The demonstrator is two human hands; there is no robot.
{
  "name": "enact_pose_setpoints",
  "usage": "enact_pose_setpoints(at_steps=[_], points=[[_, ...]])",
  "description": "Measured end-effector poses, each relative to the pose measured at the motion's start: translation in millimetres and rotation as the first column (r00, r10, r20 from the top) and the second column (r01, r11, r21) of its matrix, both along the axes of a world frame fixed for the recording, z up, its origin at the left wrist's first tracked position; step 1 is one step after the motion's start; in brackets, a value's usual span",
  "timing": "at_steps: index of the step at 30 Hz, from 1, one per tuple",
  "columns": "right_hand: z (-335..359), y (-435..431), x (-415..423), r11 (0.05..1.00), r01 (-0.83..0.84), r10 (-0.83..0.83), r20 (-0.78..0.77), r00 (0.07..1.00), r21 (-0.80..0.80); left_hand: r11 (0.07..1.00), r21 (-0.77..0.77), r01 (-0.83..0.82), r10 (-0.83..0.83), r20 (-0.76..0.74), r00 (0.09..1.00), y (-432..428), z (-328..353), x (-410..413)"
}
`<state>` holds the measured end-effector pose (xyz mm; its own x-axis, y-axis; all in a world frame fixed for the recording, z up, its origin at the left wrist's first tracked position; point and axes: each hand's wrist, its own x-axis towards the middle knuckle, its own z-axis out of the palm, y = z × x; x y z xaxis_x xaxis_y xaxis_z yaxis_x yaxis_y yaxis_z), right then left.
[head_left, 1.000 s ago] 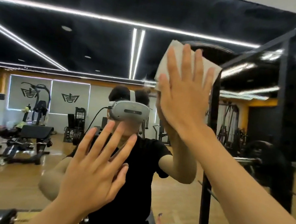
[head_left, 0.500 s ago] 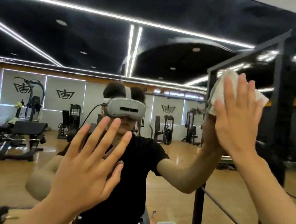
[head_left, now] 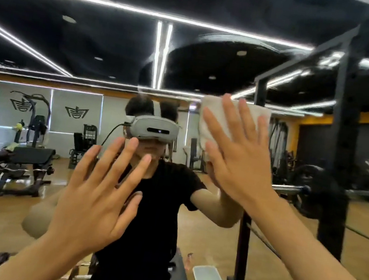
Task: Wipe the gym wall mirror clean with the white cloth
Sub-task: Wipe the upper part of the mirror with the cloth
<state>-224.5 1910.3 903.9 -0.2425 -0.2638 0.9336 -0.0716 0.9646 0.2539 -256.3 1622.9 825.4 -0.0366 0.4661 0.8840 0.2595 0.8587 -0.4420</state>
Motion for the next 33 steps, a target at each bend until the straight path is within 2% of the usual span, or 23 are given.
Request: enact_pose_setpoints(at_steps=[2,4,6,8,10,12,14,17,18,20,23,25,27,29,31,33], points=[[-6.4,53.6,6.7,0.973,0.043,-0.045,-0.005,0.999,-0.225,1.000,0.013,0.003,-0.003,-0.009,1.000,2.5,-1.0,-1.6],[-7.9,77.6,10.3,0.902,0.054,-0.068,-0.016,0.998,-0.428,1.000,0.019,-0.005,0.005,-0.020,1.000,5.0,-1.1,-2.2],[-4.7,59.8,8.5,0.805,0.047,-0.087,-0.039,0.995,-0.591,1.000,0.019,0.003,-0.003,-0.020,1.000,6.9,-1.1,-2.8],[-2.3,11.0,2.7,0.758,0.018,-0.086,-0.072,0.994,-0.652,1.000,0.020,0.001,-0.001,-0.009,1.000,6.4,-1.4,-3.2],[-6.6,-49.5,-0.5,0.831,-0.046,0.004,-0.078,0.997,-0.554,1.000,0.021,0.003,-0.003,0.000,1.000,4.8,-2.2,-2.5],[-15.2,-99.2,-3.0,0.922,-0.066,0.059,-0.029,0.998,-0.382,0.999,0.022,0.024,-0.024,0.000,1.000,2.5,-2.0,-2.4],[-22.0,-119.3,-2.1,0.973,-0.078,0.082,0.007,0.997,-0.217,0.999,0.034,0.035,-0.034,-0.007,0.999,0.8,-2.2,-2.0],[-31.8,-70.4,-1.0,0.994,-0.094,0.093,0.023,0.995,0.054,0.999,0.040,0.034,-0.033,-0.018,0.999,1.4,-2.6,-1.2],[-35.9,-39.8,0.5,0.993,-0.075,0.074,0.016,0.997,0.088,0.999,0.036,0.026,-0.026,-0.021,0.999,1.9,-2.3,-1.4],[-42.1,28.9,4.8,1.000,-0.011,0.011,-0.018,1.000,-0.019,0.999,0.031,0.013,-0.012,-0.024,1.000,3.2,-2.4,-2.7],[-39.2,85.5,11.8,0.932,0.072,-0.075,0.006,0.997,-0.356,0.999,0.045,0.006,-0.004,-0.037,0.999,5.5,-3.6,-4.1],[-35.7,64.3,7.0,0.824,0.056,-0.089,-0.033,0.995,-0.564,0.999,0.041,0.012,-0.011,-0.037,0.999,6.0,-3.4,-3.2],[-34.4,10.2,-0.8,0.752,0.025,-0.108,-0.087,0.990,-0.659,0.999,0.046,0.005,-0.003,-0.031,1.000,4.9,-2.7,-2.0],[-46.2,-51.2,-3.3,0.812,-0.023,-0.044,-0.100,0.994,-0.583,0.999,0.038,0.007,-0.006,-0.016,1.000,3.9,-3.3,-1.0],[-68.6,-94.4,-1.3,0.919,-0.044,0.043,-0.011,0.999,-0.391,0.999,0.035,0.014,-0.013,-0.013,1.000,3.1,-2.2,-0.5],[-88.1,-98.7,4.0,0.983,-0.081,0.093,0.068,0.993,-0.162,0.999,0.040,0.028,-0.028,-0.018,0.999,2.3,-3.0,-0.2]])
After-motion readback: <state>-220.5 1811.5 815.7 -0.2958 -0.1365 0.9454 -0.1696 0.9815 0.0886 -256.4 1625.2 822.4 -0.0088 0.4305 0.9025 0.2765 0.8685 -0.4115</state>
